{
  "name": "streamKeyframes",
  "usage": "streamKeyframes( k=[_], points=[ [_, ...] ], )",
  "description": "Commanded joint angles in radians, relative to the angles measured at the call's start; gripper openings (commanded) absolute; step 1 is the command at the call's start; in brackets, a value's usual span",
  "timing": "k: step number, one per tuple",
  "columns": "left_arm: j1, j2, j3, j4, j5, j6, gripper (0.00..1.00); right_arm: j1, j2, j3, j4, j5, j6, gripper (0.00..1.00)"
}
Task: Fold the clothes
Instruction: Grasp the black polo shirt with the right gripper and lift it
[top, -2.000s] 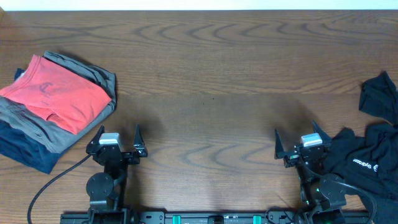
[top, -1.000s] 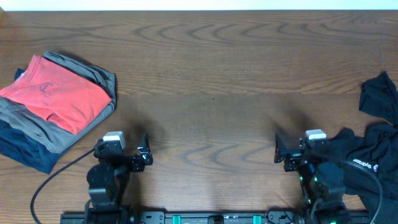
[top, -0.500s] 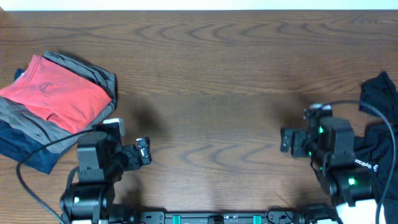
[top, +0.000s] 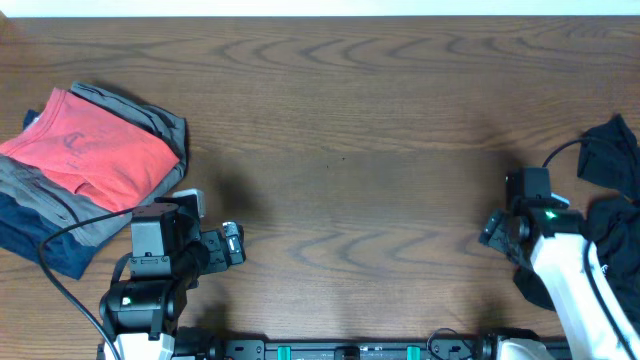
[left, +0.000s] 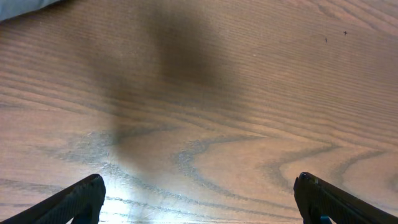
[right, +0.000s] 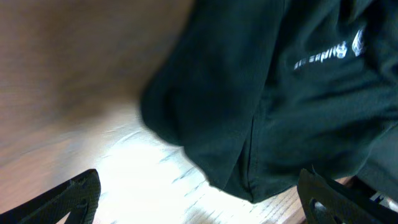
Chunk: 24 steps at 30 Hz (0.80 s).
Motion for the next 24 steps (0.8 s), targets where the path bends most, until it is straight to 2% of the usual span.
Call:
streamKeyframes(
  k=[1, 2, 7, 9, 10, 12, 15, 17, 20, 24],
  points=[
    [-0.004, 0.001, 0.024, -0.002, 0.013, -0.002, 0.98, -0.035, 0.093, -0.038, 0.040, 0.016, 0.052, 0.98],
    [-0.004, 0.001, 0.024, -0.002, 0.013, -0.002, 0.98, -0.042, 0.116, -0.042, 0.053, 0.015, 0.052, 0.92],
    [-0.004, 0.001, 0.024, -0.002, 0.013, -0.002, 0.98, -0.079, 0.212, -0.047, 0.128, 0.018, 0.052, 0.44],
    [-0.004, 0.001, 0.023, -0.002, 0.013, -0.002, 0.98, -0.085, 0.232, -0.047, 0.153, 0.003, 0.051, 0.22],
    [-0.004, 0.001, 0.024, -0.002, 0.013, -0.002, 0.98, -0.085, 0.235, -0.047, 0.161, -0.018, 0.051, 0.04],
    [-0.004, 0.001, 0.024, -0.002, 0.013, -0.002, 0.98, -0.082, 0.235, -0.046, 0.202, -0.143, -0.008, 0.01],
    [-0.004, 0.001, 0.024, 0.007, 0.013, -0.002, 0.98, -0.063, 0.235, -0.046, 0.356, -0.620, -0.326, 0.01],
    [-0.004, 0.001, 0.023, 0.025, 0.013, -0.002, 0.98, -0.028, 0.235, -0.046, 0.441, -0.875, -0.416, 0.01],
    [-0.004, 0.001, 0.024, 0.068, 0.013, -0.002, 0.98, 0.066, 0.235, -0.046, 0.630, -1.058, -0.397, 0.01],
    [-0.004, 0.005, 0.023, 0.135, 0.013, -0.002, 0.98, 0.241, 0.235, -0.046, 1.033, -1.037, -0.208, 0.02]
  ],
)
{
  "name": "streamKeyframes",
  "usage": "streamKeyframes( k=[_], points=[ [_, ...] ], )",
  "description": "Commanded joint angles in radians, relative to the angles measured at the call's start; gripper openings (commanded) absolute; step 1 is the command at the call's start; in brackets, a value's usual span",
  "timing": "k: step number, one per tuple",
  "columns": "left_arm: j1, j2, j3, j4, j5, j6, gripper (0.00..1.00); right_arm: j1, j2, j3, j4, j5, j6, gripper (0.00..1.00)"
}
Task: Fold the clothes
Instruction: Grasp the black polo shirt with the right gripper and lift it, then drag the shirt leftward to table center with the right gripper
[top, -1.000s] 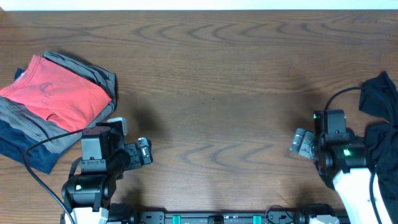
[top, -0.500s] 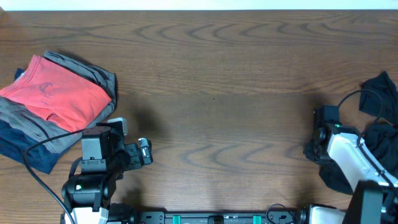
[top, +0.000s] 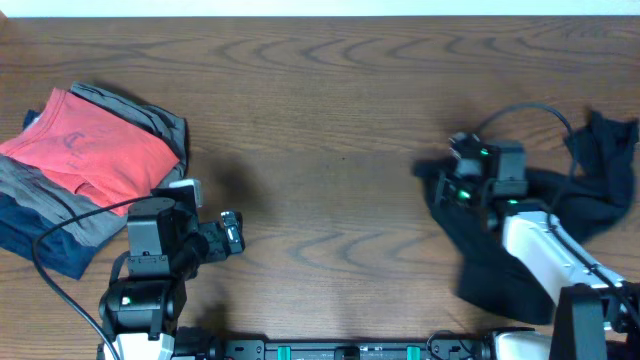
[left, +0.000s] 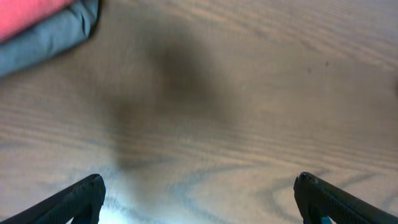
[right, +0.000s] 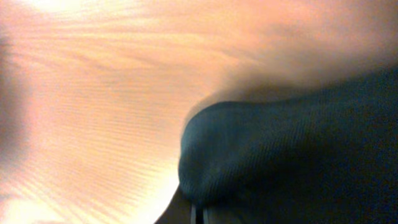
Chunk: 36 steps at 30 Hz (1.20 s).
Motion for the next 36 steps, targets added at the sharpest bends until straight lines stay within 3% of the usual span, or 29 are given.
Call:
streamKeyframes(
  k=[1, 5, 8, 9, 10, 15, 18, 21, 26, 32, 36],
  points=[
    [-0.004, 0.004, 0.019, 0.043, 0.013, -0.002, 0.98, 0.139, 0.000, 0.006, 0.225, -0.163, 0.099, 0.03],
    [-0.004, 0.011, 0.019, 0.105, 0.013, -0.002, 0.98, 0.244, 0.000, 0.011, 0.493, -0.033, 0.130, 0.13],
    [-0.004, 0.019, 0.019, 0.111, 0.013, -0.027, 0.98, 0.231, 0.000, 0.016, 0.468, 0.050, 0.172, 0.61],
    [-0.004, 0.022, 0.018, 0.111, 0.013, -0.048, 0.98, 0.211, -0.002, 0.016, 0.428, 0.055, 0.175, 0.89],
    [-0.004, 0.024, 0.018, 0.111, 0.013, -0.061, 0.98, 0.192, -0.003, 0.016, 0.381, 0.064, 0.175, 0.99],
    [-0.004, 0.028, 0.018, 0.111, 0.013, -0.166, 0.98, 0.045, -0.049, 0.016, 0.039, 0.156, 0.172, 0.99],
    [-0.004, 0.034, 0.018, 0.113, 0.019, -0.274, 0.98, -0.071, -0.114, 0.016, -0.128, 0.175, 0.079, 0.99],
    [-0.009, 0.061, 0.011, 0.129, 0.114, -0.286, 0.98, -0.159, -0.192, 0.016, -0.253, 0.207, 0.000, 0.99],
    [-0.071, 0.184, -0.001, 0.173, 0.247, -0.329, 0.98, -0.236, -0.303, 0.016, -0.419, 0.260, -0.028, 0.99],
    [-0.220, 0.389, -0.002, 0.259, 0.249, -0.361, 0.98, -0.258, -0.361, 0.016, -0.566, 0.276, -0.092, 0.99],
    [-0.333, 0.539, -0.002, 0.382, 0.249, -0.406, 0.98, -0.259, -0.366, 0.016, -0.638, 0.374, -0.035, 0.99]
  ],
)
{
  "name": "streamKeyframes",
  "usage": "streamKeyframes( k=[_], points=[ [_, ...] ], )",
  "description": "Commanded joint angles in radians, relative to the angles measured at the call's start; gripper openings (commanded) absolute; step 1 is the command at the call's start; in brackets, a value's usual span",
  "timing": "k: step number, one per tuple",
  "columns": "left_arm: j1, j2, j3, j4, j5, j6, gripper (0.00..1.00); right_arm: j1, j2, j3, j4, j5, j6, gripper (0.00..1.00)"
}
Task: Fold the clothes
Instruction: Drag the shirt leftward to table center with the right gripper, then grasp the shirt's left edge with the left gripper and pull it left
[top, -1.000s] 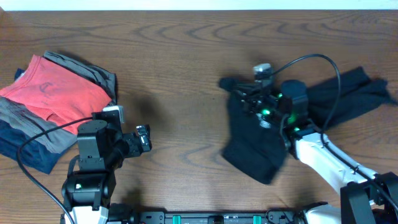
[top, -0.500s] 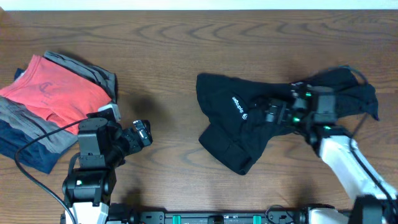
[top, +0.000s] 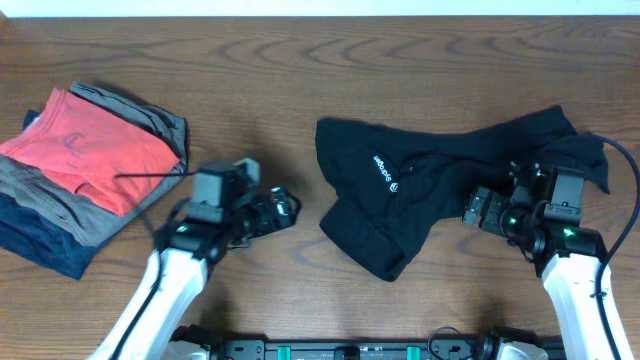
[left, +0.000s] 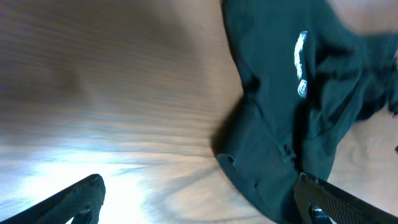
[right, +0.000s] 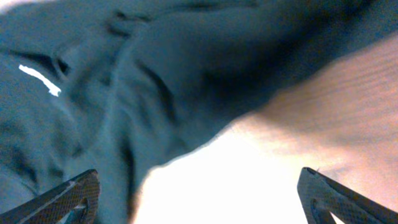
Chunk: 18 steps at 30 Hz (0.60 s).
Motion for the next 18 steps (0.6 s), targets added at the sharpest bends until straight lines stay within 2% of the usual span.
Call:
streamKeyframes(
  k=[1, 9, 11, 12, 13, 16, 17, 18],
  points=[
    [-0.081, 0.106, -0.002, 0.074, 0.019, -0.041, 0.98, -0.012, -0.010, 0.006, -0.039, 0.102, 0.034, 0.99],
    [-0.228, 0.364, -0.002, 0.382, 0.019, -0.052, 0.99, -0.014, -0.010, 0.006, -0.072, 0.118, 0.047, 0.99],
    [-0.249, 0.409, -0.002, 0.434, 0.019, -0.090, 0.93, -0.014, -0.010, 0.006, -0.076, 0.118, 0.047, 0.99],
    [-0.258, 0.425, -0.002, 0.450, 0.019, -0.102, 0.86, -0.014, -0.010, 0.006, -0.076, 0.118, 0.047, 0.99],
    [-0.266, 0.439, -0.002, 0.462, 0.019, -0.108, 0.73, -0.014, -0.010, 0.006, -0.076, 0.118, 0.048, 0.99],
    [-0.270, 0.455, -0.002, 0.471, 0.001, -0.103, 0.19, -0.014, -0.010, 0.006, -0.075, 0.119, 0.047, 0.99],
    [-0.263, 0.452, -0.002, 0.473, -0.023, -0.103, 0.06, -0.014, -0.010, 0.006, -0.075, 0.119, 0.047, 0.99],
    [-0.250, 0.445, 0.002, 0.473, -0.045, -0.103, 0.06, -0.014, -0.010, 0.006, -0.075, 0.119, 0.047, 0.99]
  ],
)
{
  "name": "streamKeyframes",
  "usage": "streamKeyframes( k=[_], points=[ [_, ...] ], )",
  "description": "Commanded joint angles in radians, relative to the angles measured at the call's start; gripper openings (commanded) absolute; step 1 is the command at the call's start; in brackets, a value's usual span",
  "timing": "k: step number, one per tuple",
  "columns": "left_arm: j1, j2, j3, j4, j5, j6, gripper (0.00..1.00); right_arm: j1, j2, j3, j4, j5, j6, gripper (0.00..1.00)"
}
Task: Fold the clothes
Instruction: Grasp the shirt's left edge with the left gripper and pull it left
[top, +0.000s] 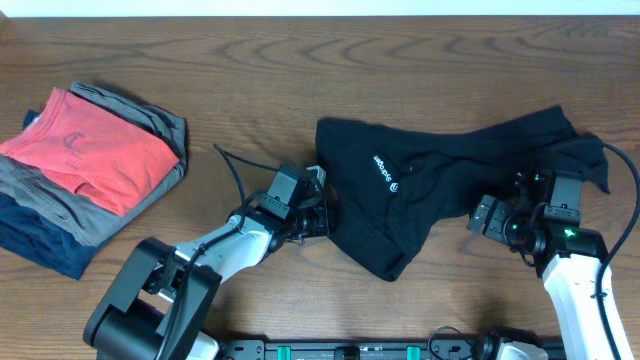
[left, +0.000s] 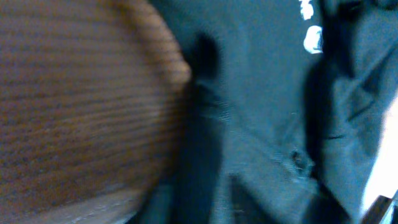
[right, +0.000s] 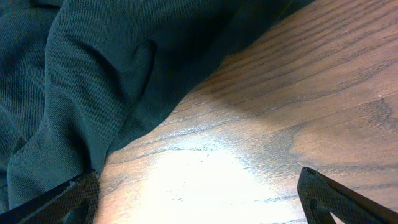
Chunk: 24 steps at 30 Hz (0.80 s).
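Observation:
A black garment (top: 420, 185) with a small white logo lies spread and crumpled right of the table's middle. My left gripper (top: 316, 217) is at its left edge. In the left wrist view dark cloth (left: 267, 124) fills the frame, and no fingertips stand at the lower corners, so the jaws look shut on the cloth. My right gripper (right: 199, 205) is open and low over bare wood beside the garment's right part (right: 93, 93). In the overhead view the right gripper (top: 482, 215) sits just below the garment.
A pile of folded clothes (top: 85, 170), red on top of grey and navy, lies at the far left. The brown wooden table (top: 300, 90) shows bare wood between pile and garment. A black cable (top: 235, 170) trails behind the left arm.
My left gripper has moved right from bare wood onto the garment's left edge, and its fingers no longer show spread apart. The right gripper stays open in nearly the same spot.
First the black garment lay bunched at the right edge with both grippers open. Then my right gripper was shut on it nearer the middle. Later it lay spread out, the right gripper open. Now my left gripper is at its left edge.

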Motion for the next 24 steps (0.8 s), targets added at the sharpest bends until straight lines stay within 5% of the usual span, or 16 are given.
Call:
streamKeyframes(
  k=[1, 10, 11, 14, 20, 24],
  points=[
    [0.034, -0.012, 0.007, 0.006, -0.080, -0.013, 0.06, -0.008, -0.009, 0.006, 0.000, 0.014, 0.012, 0.99],
    [0.353, -0.097, 0.253, -0.072, -0.097, 0.029, 0.06, -0.008, -0.009, 0.006, 0.000, 0.010, 0.012, 0.91],
    [0.380, -0.100, 0.284, -0.105, -0.090, 0.027, 0.24, -0.008, -0.009, 0.006, -0.001, 0.010, 0.012, 0.92],
    [0.416, -0.100, 0.328, -0.183, -0.009, 0.027, 1.00, -0.008, -0.009, 0.006, -0.003, 0.010, 0.012, 0.93],
    [0.355, -0.100, 0.328, -0.222, 0.101, 0.042, 0.98, -0.008, -0.009, 0.006, 0.016, 0.018, 0.023, 0.99],
    [0.255, -0.100, 0.328, -0.212, -0.051, 0.146, 0.98, -0.008, -0.009, 0.006, 0.022, 0.017, 0.032, 0.99]
  ],
)
